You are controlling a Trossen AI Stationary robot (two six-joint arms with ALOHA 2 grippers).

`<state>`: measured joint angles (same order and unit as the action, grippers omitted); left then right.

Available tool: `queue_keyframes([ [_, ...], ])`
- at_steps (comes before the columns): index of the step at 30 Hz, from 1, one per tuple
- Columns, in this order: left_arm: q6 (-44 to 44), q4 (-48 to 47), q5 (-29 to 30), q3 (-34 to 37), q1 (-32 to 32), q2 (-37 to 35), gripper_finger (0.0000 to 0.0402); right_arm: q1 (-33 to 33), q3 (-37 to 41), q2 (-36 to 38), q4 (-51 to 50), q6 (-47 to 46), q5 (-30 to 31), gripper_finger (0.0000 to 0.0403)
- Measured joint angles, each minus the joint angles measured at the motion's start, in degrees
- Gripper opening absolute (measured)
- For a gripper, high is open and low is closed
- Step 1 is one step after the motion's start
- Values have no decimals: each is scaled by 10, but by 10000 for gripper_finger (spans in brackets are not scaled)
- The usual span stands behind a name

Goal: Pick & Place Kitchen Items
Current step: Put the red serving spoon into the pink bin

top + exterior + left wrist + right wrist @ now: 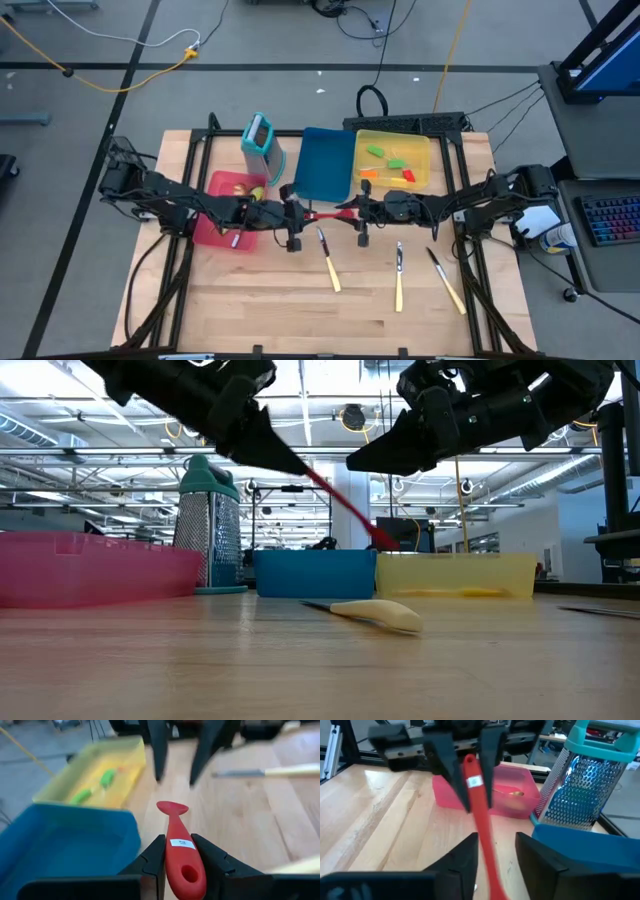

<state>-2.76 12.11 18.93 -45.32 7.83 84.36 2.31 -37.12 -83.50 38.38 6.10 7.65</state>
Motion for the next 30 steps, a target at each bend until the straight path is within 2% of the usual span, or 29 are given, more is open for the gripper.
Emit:
queue_keyframes([
  [3, 24, -33, 14, 0, 21, 0, 74, 0, 0, 0, -4, -9, -1, 145],
  [8, 75, -78, 69, 1, 68, -11, 70, 8, 0, 0, -15, -10, -2, 165],
  [11, 108, -92, 132, 0, 105, -26, 71, 18, 0, 0, -1, -18, -2, 167],
  [14, 134, -124, 226, 0, 142, -42, 79, 29, 0, 0, 19, -33, -2, 164],
  [17, 190, -198, 299, 1, 183, -75, 81, 39, 0, 0, 20, -35, -2, 163],
  [20, 267, -264, 334, 0, 225, -105, 83, 47, 0, 0, 22, -35, -2, 164],
  [30, 531, -558, 380, 1, 311, -177, 86, 53, 0, 0, 21, -59, -2, 160],
])
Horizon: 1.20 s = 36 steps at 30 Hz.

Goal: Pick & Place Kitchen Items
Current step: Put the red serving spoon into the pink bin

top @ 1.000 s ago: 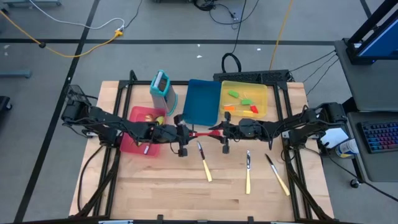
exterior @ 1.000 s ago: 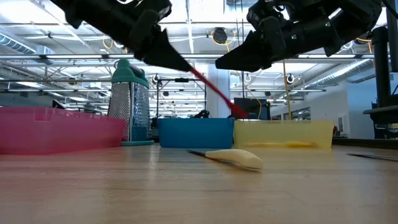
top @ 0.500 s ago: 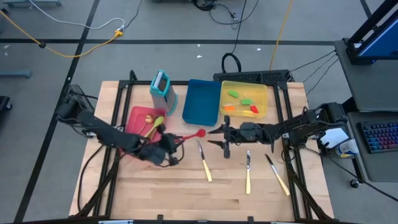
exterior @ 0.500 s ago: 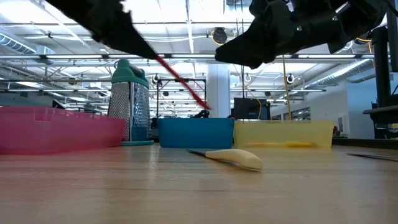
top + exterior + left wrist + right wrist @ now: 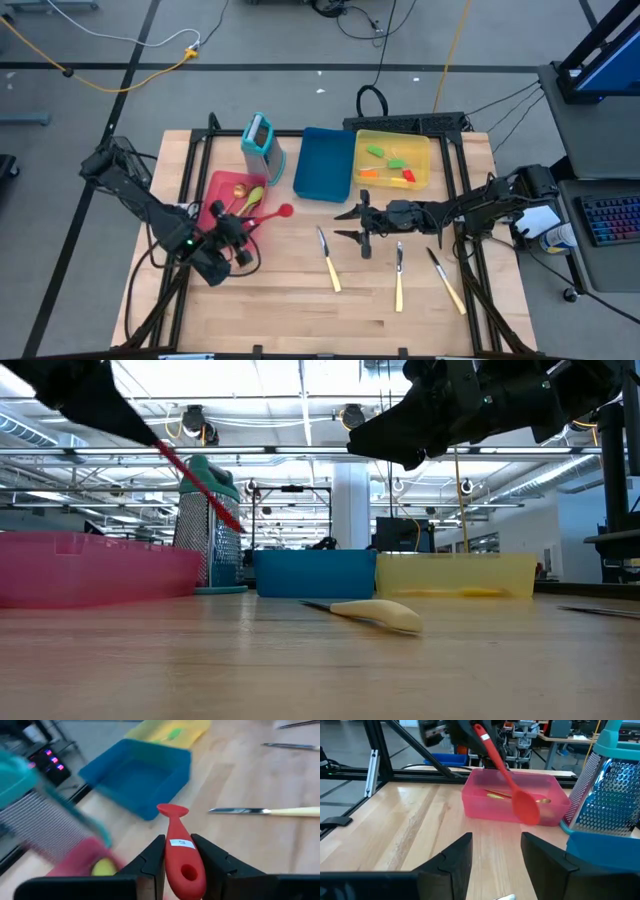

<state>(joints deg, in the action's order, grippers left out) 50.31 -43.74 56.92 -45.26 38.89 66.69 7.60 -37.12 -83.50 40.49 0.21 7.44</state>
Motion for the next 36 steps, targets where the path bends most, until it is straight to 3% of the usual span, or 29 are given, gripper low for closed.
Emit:
queue_keyframes([
  [8, 199, -219, 1, 0, 4, -8, 87, 0, 0, 0, -1, 0, 0, 160],
  [18, 266, -326, -13, 0, 4, -38, 87, 0, 0, 0, -3, 4, 0, 159],
  [24, 368, -433, -46, 0, 4, -42, 87, 0, 0, 0, -3, 4, 0, 156],
  [28, 420, -443, -60, 10, 4, -42, 87, 0, 0, 0, -4, 4, 0, 155],
  [36, 453, -356, -69, 78, 4, -41, 88, 0, 0, 0, -4, 4, 0, 155],
])
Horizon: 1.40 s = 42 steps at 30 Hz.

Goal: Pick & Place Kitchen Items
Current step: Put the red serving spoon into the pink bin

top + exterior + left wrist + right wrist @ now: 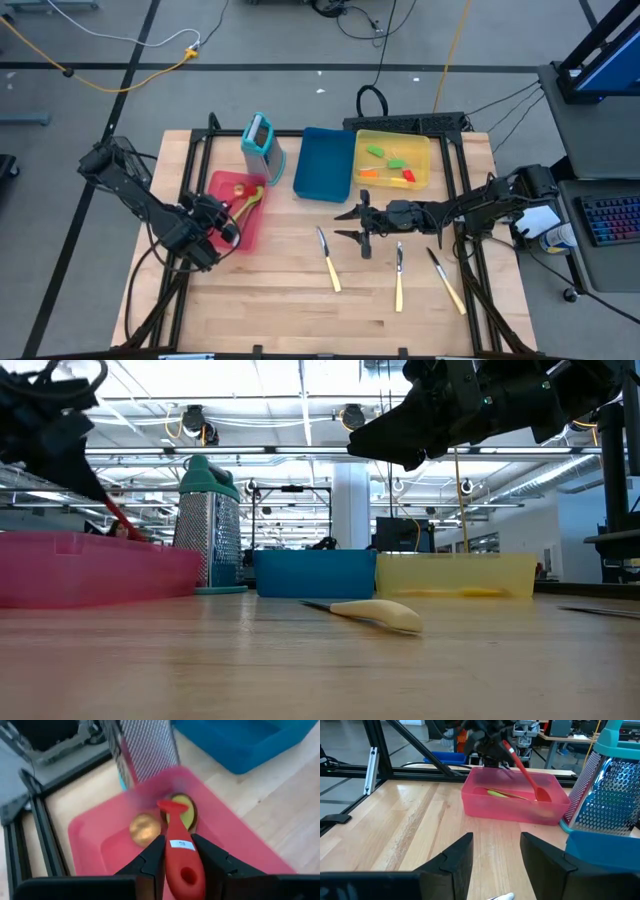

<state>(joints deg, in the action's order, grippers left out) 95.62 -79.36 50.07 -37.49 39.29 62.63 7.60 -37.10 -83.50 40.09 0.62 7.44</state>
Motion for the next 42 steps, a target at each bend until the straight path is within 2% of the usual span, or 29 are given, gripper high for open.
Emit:
queue_keyframes([
  [4, 32, 27, -28, 31, 0, 0, 88, 0, 0, 0, 0, -3, 0, 155],
  [8, 16, 60, -42, 47, 0, 0, 88, 0, 0, 0, 0, -2, 0, 155],
  [42, -13, 61, -61, 48, 0, 0, 88, 0, 0, 0, -1, 3, 0, 155],
])
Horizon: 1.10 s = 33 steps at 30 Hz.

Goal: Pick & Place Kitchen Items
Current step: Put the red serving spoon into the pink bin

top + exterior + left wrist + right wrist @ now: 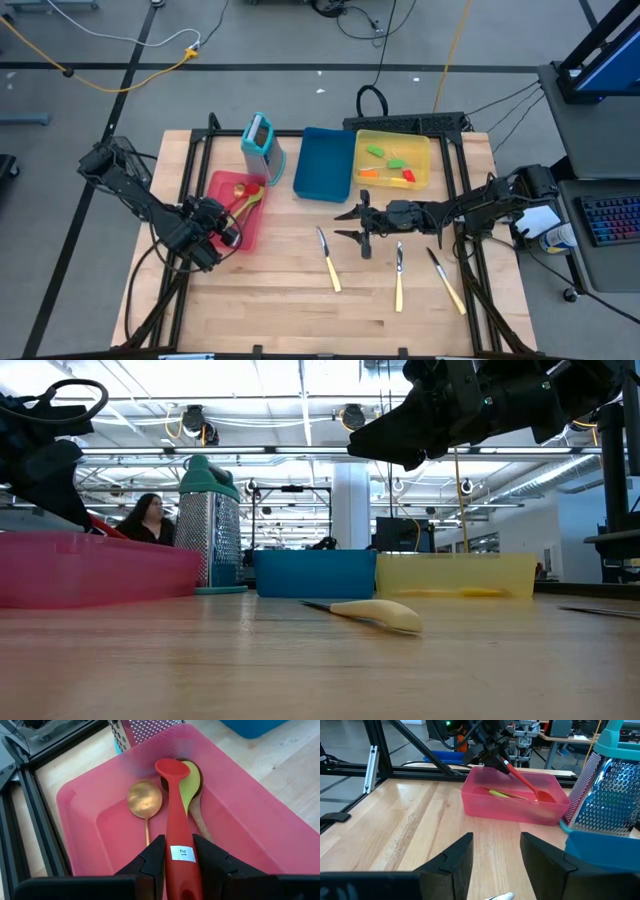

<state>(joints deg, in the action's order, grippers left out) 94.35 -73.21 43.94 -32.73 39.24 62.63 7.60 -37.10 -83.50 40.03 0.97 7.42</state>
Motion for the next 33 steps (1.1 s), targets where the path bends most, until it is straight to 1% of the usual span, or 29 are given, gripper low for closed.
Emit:
queue_keyframes([
  [17, 1, 0, 1, 0, 0, 0, 88, 0, 0, 0, 0, -5, 0, 155],
  [21, -2, 0, 33, 0, 0, 0, 88, 0, 0, 0, 0, -5, 0, 155],
  [26, -7, -2, 55, 0, -10, 0, 88, 0, 0, 0, 0, -3, 0, 155],
  [28, 2, 1, 58, 0, -18, 0, 88, 0, 0, 0, 0, -2, 0, 155],
  [31, 48, 3, 47, -2, -30, 0, 88, 0, 0, 0, 13, 1, 0, 155],
  [33, 52, 3, 45, -8, -33, 0, 88, 0, 0, 0, 31, 13, 0, 155],
])
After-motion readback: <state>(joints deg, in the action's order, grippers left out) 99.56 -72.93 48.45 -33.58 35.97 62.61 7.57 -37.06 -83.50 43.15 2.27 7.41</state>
